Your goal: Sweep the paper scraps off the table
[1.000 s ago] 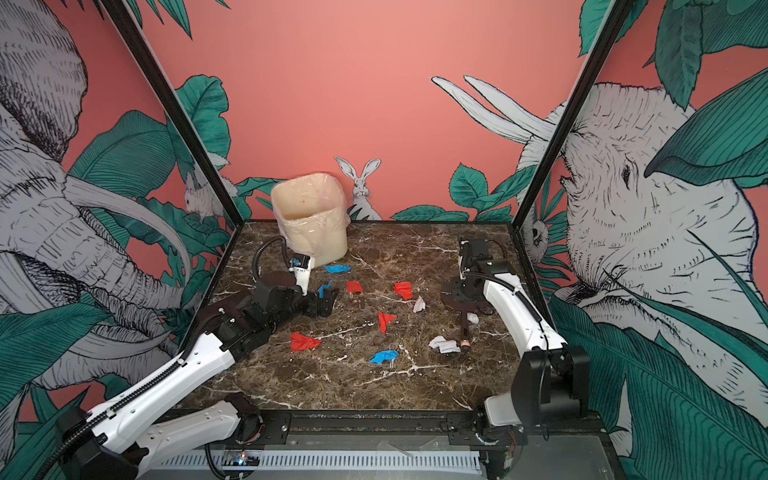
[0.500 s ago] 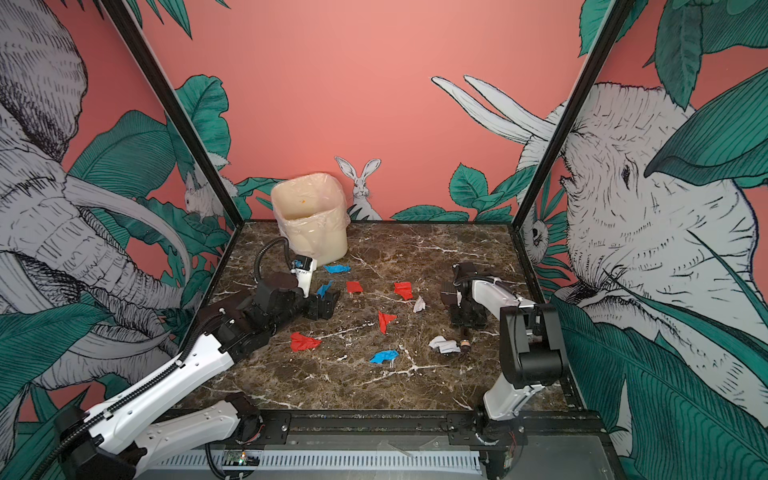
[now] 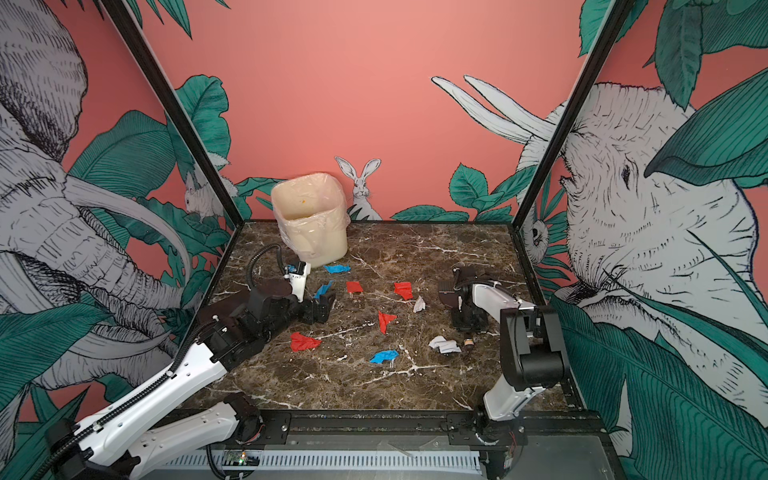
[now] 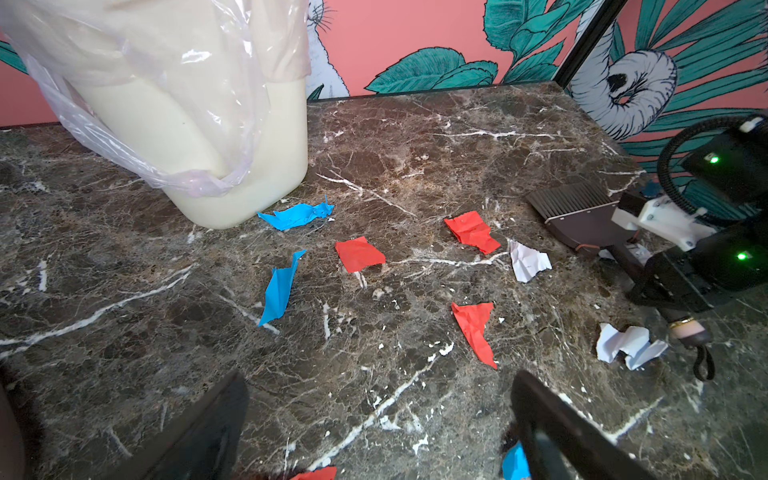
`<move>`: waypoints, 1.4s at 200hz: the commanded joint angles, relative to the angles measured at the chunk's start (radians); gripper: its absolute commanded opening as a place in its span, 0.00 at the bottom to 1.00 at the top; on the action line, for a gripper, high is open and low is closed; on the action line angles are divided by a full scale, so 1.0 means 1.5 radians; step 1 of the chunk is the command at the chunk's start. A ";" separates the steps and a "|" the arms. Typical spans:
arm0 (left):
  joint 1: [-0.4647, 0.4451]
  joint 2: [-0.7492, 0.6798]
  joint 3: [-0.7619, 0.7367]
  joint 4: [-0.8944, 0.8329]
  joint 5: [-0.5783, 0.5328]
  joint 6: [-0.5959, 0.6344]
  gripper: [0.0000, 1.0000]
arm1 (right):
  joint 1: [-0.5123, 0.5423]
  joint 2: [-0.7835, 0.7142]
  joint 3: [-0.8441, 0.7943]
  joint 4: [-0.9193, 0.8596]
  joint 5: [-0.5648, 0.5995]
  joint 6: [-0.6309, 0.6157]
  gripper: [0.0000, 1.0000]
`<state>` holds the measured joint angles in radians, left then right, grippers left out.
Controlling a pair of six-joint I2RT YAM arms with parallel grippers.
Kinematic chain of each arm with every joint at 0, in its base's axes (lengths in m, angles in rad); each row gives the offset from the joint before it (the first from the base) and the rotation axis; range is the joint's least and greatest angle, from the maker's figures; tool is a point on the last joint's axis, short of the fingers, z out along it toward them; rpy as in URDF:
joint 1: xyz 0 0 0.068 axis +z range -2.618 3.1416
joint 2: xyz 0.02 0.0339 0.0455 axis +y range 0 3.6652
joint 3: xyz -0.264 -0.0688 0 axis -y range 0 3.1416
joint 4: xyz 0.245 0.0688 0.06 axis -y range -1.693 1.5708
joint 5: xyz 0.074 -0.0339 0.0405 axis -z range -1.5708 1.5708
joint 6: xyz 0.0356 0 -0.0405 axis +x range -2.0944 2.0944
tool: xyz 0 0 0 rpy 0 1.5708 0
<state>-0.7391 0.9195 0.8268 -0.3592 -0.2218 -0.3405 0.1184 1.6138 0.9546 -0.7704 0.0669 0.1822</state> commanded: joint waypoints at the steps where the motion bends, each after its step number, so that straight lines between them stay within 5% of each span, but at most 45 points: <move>1: -0.005 -0.003 -0.006 -0.010 -0.005 -0.020 1.00 | 0.001 -0.074 0.022 -0.016 0.026 -0.001 0.00; 50: -0.009 0.043 0.014 0.039 0.056 -0.043 1.00 | 0.039 -0.193 0.080 -0.049 0.010 0.010 0.00; 91: -0.008 0.094 0.028 0.158 0.172 -0.092 1.00 | 0.145 -0.242 0.130 -0.038 -0.015 0.028 0.00; 136: -0.008 0.135 0.032 0.346 0.287 -0.168 0.99 | 0.269 -0.231 0.191 -0.004 -0.024 0.056 0.00; 200: 0.021 0.193 0.086 0.447 0.385 -0.285 0.93 | 0.384 -0.184 0.279 0.014 -0.011 0.063 0.00; 280: 0.076 0.204 0.127 0.372 0.412 -0.280 0.80 | 0.448 -0.154 0.332 -0.020 0.012 0.033 0.00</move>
<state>-0.6434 1.2381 0.9874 0.2245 0.3683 -0.7414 0.7628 1.3693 1.4017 -0.7948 0.0517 0.2565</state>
